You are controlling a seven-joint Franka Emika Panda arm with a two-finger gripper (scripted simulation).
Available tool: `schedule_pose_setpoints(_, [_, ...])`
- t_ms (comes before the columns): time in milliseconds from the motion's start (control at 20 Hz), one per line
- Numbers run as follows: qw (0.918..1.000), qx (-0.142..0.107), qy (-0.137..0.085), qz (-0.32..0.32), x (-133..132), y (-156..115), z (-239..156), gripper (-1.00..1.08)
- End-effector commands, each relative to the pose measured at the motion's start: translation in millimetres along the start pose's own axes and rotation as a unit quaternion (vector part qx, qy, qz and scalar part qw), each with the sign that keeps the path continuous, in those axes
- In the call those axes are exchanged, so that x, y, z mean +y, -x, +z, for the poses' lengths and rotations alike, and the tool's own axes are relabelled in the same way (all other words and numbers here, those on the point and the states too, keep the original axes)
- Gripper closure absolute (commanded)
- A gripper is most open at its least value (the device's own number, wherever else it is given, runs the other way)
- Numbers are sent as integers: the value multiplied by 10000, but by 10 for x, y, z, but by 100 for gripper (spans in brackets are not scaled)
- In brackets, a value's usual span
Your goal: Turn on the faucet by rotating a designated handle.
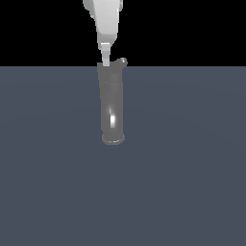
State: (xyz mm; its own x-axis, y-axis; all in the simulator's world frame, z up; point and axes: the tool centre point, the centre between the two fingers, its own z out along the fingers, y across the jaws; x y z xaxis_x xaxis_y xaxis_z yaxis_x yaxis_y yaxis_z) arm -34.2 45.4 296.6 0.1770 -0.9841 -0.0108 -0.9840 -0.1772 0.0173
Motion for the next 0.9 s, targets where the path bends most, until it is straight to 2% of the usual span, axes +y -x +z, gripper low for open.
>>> schedule_pose_setpoints(0, [9986,47,-88,523,-26,-689,-11,108])
schedule_pose_setpoints(150, [9984,49,-89,555,-45,-784,-13,108])
schedule_pose_setpoints(200, [9999,-69,12,80,-9,-169,-23,108])
schedule_pose_setpoints(250, [10000,-86,25,15,-27,-108,-6,108])
schedule_pose_setpoints(850, [9997,-28,-23,241,-311,-477,-9,108])
